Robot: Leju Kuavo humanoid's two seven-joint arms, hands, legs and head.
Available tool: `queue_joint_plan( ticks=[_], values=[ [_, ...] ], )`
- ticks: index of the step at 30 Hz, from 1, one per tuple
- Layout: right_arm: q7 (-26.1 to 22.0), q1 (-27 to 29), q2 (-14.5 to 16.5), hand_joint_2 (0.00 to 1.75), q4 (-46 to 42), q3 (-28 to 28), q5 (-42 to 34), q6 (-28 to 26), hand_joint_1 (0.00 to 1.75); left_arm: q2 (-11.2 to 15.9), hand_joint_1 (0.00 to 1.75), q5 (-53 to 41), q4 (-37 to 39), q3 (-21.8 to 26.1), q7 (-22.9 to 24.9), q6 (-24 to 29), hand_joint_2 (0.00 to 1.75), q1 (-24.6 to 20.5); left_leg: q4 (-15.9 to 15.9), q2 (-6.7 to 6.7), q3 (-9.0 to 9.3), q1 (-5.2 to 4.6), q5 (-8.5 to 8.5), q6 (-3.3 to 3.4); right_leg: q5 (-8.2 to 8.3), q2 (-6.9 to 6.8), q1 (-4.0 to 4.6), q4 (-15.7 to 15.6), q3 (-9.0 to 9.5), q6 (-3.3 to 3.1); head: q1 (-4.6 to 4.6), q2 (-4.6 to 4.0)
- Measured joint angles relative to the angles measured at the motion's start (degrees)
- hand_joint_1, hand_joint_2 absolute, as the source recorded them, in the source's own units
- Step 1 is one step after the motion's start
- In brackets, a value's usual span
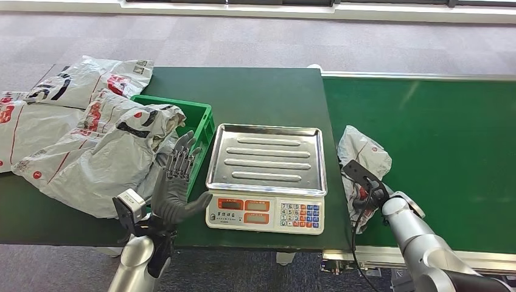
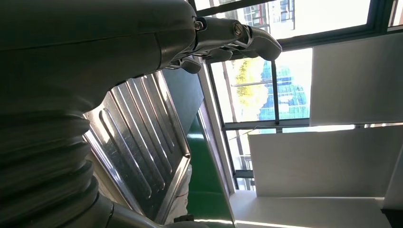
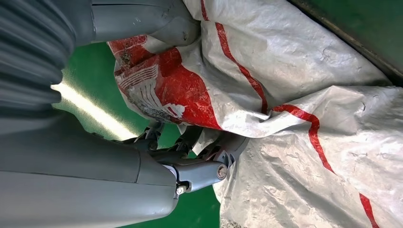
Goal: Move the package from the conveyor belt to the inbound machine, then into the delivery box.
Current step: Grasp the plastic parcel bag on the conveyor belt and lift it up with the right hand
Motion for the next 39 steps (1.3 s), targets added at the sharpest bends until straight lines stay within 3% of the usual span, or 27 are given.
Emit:
queue_joint_plan(
  ticks=[3, 8, 16, 22, 36, 37, 39],
  values=[
    [-2.29, 0.28, 0.14, 1.75, -0.03, -0.92, -1.67, -5.88, 1.75, 0.0, 0.0, -0.19, -0.44, 0.01, 0.02, 0.4, 1.75, 0.32, 0.0, -0.01, -0.06, -0.01, 0.0, 0.0, 0.01, 0.0, -0.01, 0.01, -0.03, 0.0, -0.01, 0.01],
    [-10.63, 0.36, 0.65, 1.75, -1.85, -4.66, -6.45, -19.05, 1.75, 0.0, 0.0, -0.64, -2.35, 0.07, 0.21, 0.92, 1.75, 1.89, 0.0, -0.02, -0.12, -0.02, 0.01, 0.0, 0.02, -0.01, -0.02, 0.03, -0.11, -0.01, 0.01, 0.0],
    [-21.04, -0.05, 1.6, 1.75, -8.11, -9.79, -15.03, -28.54, 1.75, 0.03, 0.0, -1.08, -3.11, 0.15, 0.4, 1.38, 1.75, 1.85, 0.0, -0.09, -0.18, -0.02, 0.02, -0.01, 0.02, -0.09, -0.01, 0.02, -0.17, -0.01, 0.0, 0.02],
    [-24.36, 0.04, 1.78, 1.75, -10.3, -12.23, -20.21, -30.09, 1.75, 0.22, 0.0, -0.52, -2.45, 0.16, -0.46, 1.97, 1.75, 1.23, 0.0, -0.06, -0.18, -0.02, 0.02, -0.02, 0.02, -0.06, -0.02, 0.02, -0.18, -0.01, -0.01, 0.01],
    [-26.28, 0.05, 1.79, 1.75, -10.69, -13.76, -22.57, -29.57, 1.75, 0.39, 0.0, -0.43, -2.06, 0.16, -0.79, 2.0, 1.75, 1.16, 0.0, -0.06, -0.19, -0.02, 0.02, -0.02, 0.02, -0.06, -0.01, 0.02, -0.2, -0.01, 0.0, 0.02],
    [-26.4, 0.05, 1.79, 1.75, -10.69, -13.78, -22.61, -29.56, 1.7, 0.39, 0.0, -0.43, -2.06, 0.16, -0.79, 2.0, 1.75, 1.15, 0.0, -0.06, -0.19, -0.02, 0.02, -0.02, 0.02, -0.06, -0.01, 0.02, -0.19, -0.01, 0.0, 0.02],
    [-26.32, 0.04, 1.79, 1.75, -10.69, -13.79, -22.6, -29.33, 0.82, 0.4, 0.0, -0.43, -2.05, 0.16, -0.79, 2.01, 1.75, 1.12, 0.0, -0.06, -0.19, -0.02, 0.02, -0.02, 0.02, -0.06, -0.01, 0.02, -0.19, -0.01, 0.0, 0.01]
  ],
)
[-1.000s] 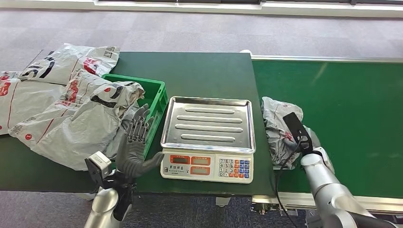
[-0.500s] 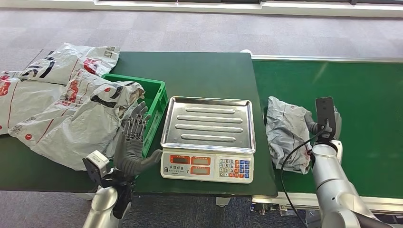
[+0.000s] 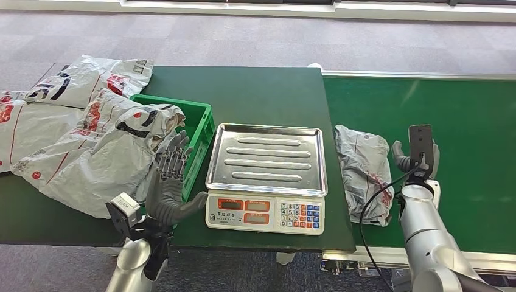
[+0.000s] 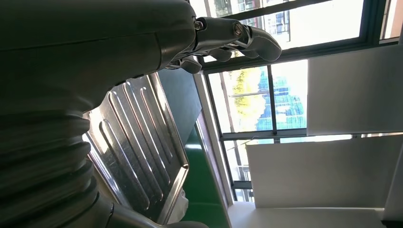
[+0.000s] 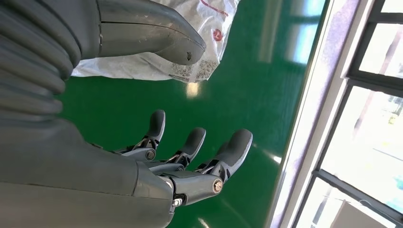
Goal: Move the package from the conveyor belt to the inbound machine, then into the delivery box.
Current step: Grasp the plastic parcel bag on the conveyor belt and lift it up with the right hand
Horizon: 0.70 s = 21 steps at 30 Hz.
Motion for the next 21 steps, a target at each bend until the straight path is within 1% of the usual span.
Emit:
queue_joint_plan(
  ticks=[1, 2, 5, 7, 10, 14, 19, 21],
  values=[
    [0.74, -0.02, 0.0, 1.75, 0.0, 0.01, 0.3, 0.44, 0.39, 0.01, 0.0, 0.0, 0.02, 0.0, 0.0, 0.01, 1.75, -0.04, 0.0, 0.0, 0.0, 0.0, 0.0, 0.0, 0.0, 0.0, 0.0, 0.0, 0.0, 0.0, -0.01, -0.01],
    [2.27, -0.08, -0.01, 1.75, 0.04, 0.05, 0.95, 1.25, 0.0, 0.02, 0.0, 0.0, 0.07, 0.0, 0.01, 0.01, 1.75, -0.11, 0.0, 0.0, 0.0, 0.0, 0.0, 0.0, 0.0, 0.0, 0.0, 0.0, 0.0, 0.0, 0.0, -0.01],
    [10.04, -0.46, -0.21, 1.75, 0.89, 1.16, 4.63, 5.89, 0.0, 0.1, 0.0, -0.01, 0.36, 0.0, 0.03, 0.01, 1.75, -0.32, 0.0, 0.0, 0.0, 0.0, 0.0, 0.0, 0.0, 0.02, 0.0, 0.0, -0.01, 0.0, 0.0, -0.01],
    [13.58, -0.6, -0.43, 1.75, 1.86, 2.37, 6.54, 8.74, 0.0, 0.16, 0.0, -0.01, 0.62, 0.0, 0.0, -0.04, 1.75, -0.38, 0.0, 0.0, 0.0, 0.0, 0.0, 0.0, 0.0, 0.02, 0.0, 0.0, -0.02, 0.0, 0.0, -0.01],
    [14.9, -0.88, -0.59, 1.75, 3.05, 3.42, 7.4, 11.28, 0.0, 0.25, 0.0, 0.01, 1.07, 0.0, -0.18, -0.13, 1.75, -0.5, 0.0, -0.01, -0.02, 0.0, 0.01, -0.01, 0.0, 0.0, 0.0, 0.0, -0.02, 0.0, -0.01, 0.0],
    [16.59, -1.19, -0.89, 1.75, 5.08, 5.5, 9.3, 17.82, 0.0, 0.41, 0.0, 0.04, 1.65, 0.0, -0.55, -0.25, 1.75, -0.86, 0.0, 0.0, -0.02, 0.0, 0.0, -0.01, 0.0, 0.04, 0.0, 0.0, -0.04, 0.0, -0.01, -0.01],
    [18.21, -1.3, -0.92, 1.75, 6.67, 8.05, 11.6, 23.55, 0.0, 0.45, 0.0, 0.04, 1.91, 0.0, -0.53, -0.48, 1.75, -1.15, 0.0, -0.02, -0.05, 0.0, 0.01, -0.01, 0.0, -0.01, 0.01, 0.0, -0.05, 0.0, 0.0, 0.0],
    [18.39, -1.29, -0.94, 1.75, 7.22, 9.29, 12.51, 26.63, 0.0, 0.45, 0.0, 0.03, 2.1, 0.0, -0.46, -0.95, 1.75, -1.45, 0.0, 0.0, -0.04, 0.0, 0.01, -0.01, 0.0, 0.02, 0.0, 0.0, -0.07, 0.0, -0.01, 0.0]
  ],
)
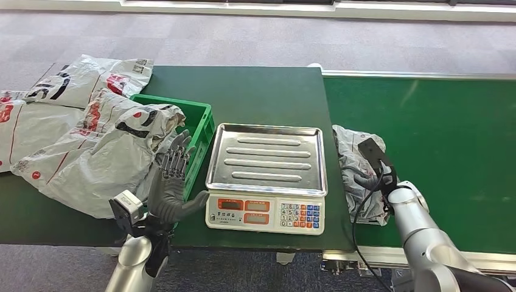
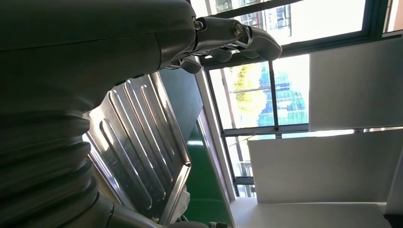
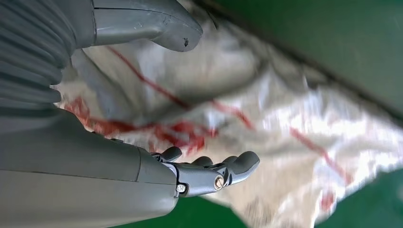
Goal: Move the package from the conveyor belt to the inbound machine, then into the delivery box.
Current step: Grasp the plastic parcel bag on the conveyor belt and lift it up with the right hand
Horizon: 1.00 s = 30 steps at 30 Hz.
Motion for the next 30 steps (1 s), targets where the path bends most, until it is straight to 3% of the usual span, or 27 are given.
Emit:
queue_joint_plan(
  ticks=[7, 13, 14, 17, 18, 26, 30],
  values=[
    [0.56, 0.42, -0.14, 1.75, 1.18, 2.76, 1.34, 4.75, 0.0, 0.0, 0.0, -0.03, 0.75, 0.0, 0.05, -0.64, 1.75, -0.73, 0.0, 0.02, 0.0, 0.0, 0.0, 0.0, 0.0, 0.01, 0.0, 0.0, -0.01, 0.0, 0.01, 0.0],
    [7.34, -0.45, -0.91, 1.75, 1.99, 5.57, 4.97, 13.62, 0.0, -0.1, 0.0, -0.03, 1.83, -0.01, 0.26, -1.43, 1.75, -1.94, 0.0, 0.02, 0.06, 0.0, 0.0, 0.0, 0.0, 0.01, 0.0, -0.02, 0.04, 0.0, 0.0, 0.0],
    [9.03, -0.72, -1.04, 1.75, 2.11, 6.17, 5.83, 14.68, 0.13, -0.18, 0.0, -0.03, 2.04, -0.01, 0.34, -1.47, 1.75, -2.11, 0.0, 0.01, 0.09, 0.01, 0.0, 0.0, -0.01, 0.0, 0.0, -0.02, 0.07, 0.0, 0.0, 0.0],
    [13.46, -1.37, -1.19, 1.75, 2.39, 7.81, 7.91, 16.04, 1.44, -0.53, 0.0, -0.01, 2.49, 0.0, 0.65, -1.49, 1.75, -2.29, 0.0, -0.07, 0.15, 0.01, 0.0, 0.0, -0.03, -0.1, 0.0, -0.03, 0.16, 0.0, -0.01, 0.0],
    [14.84, -1.54, -1.19, 1.75, 2.44, 8.35, 8.62, 16.08, 1.75, -0.66, 0.0, -0.02, 2.59, -0.01, 0.8, -1.4, 1.75, -2.29, 0.0, -0.12, 0.16, 0.01, 0.01, 0.01, -0.04, -0.16, 0.0, -0.03, 0.19, 0.0, -0.01, 0.0],
    [27.19, -2.67, -0.89, 1.75, 2.5, 12.77, 16.93, 10.12, 1.75, -1.22, 0.0, -0.95, 1.52, 0.0, 2.07, 1.21, 1.75, -0.37, 0.01, -0.47, 0.16, 0.0, 0.03, 0.05, -0.08, -0.49, -0.01, -0.09, 0.43, 0.01, 0.01, 0.0],
    [28.41, -2.51, -0.95, 1.75, 1.96, 13.26, 18.24, 6.13, 1.75, -1.25, 0.0, -1.57, 0.28, 0.01, 2.08, 1.98, 1.75, 1.37, 0.02, -0.44, 0.14, -0.02, 0.03, 0.05, -0.07, -0.45, -0.02, -0.1, 0.38, 0.02, 0.01, -0.01]
  ],
)
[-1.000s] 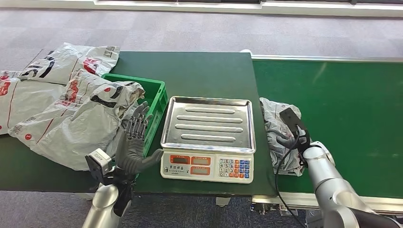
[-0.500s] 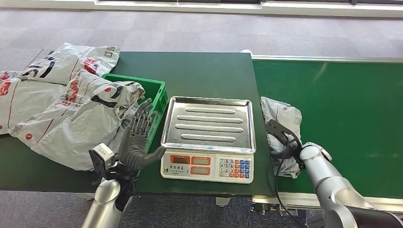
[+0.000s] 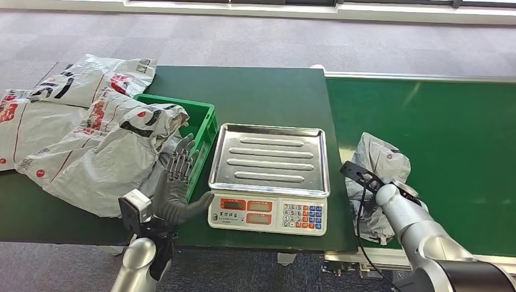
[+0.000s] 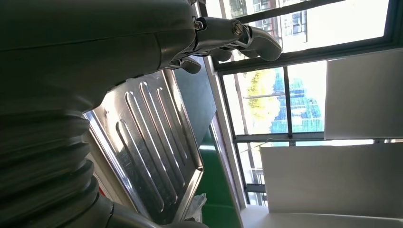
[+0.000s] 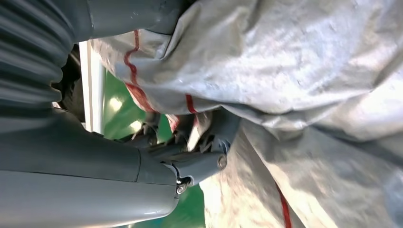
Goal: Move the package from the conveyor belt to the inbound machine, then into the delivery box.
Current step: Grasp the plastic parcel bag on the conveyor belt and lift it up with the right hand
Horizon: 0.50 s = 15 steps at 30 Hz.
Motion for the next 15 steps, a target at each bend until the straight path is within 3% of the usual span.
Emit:
queue_joint_plan(
  ticks=[9, 15],
  values=[
    [-0.52, 1.98, -2.24, 1.75, -5.36, -3.6, 0.74, -11.93, 1.75, 0.11, 0.0, -0.38, -3.79, 0.68, 0.34, 0.21, 1.75, 2.54, 0.0, 0.06, -0.14, 0.0, 0.0, -0.01, 0.02, 0.11, 0.0, 0.01, -0.21, 0.01, 0.01, 0.0],
    [-6.14, 3.72, -3.08, 1.75, -11.08, -8.78, -1.32, -22.89, 1.75, 0.37, 0.0, -0.36, -5.63, 0.93, 0.48, 0.28, 1.75, 3.08, -0.01, 0.08, -0.17, 0.0, 0.0, -0.01, 0.02, 0.13, 0.01, 0.01, -0.25, 0.01, 0.0, 0.0]
  ],
)
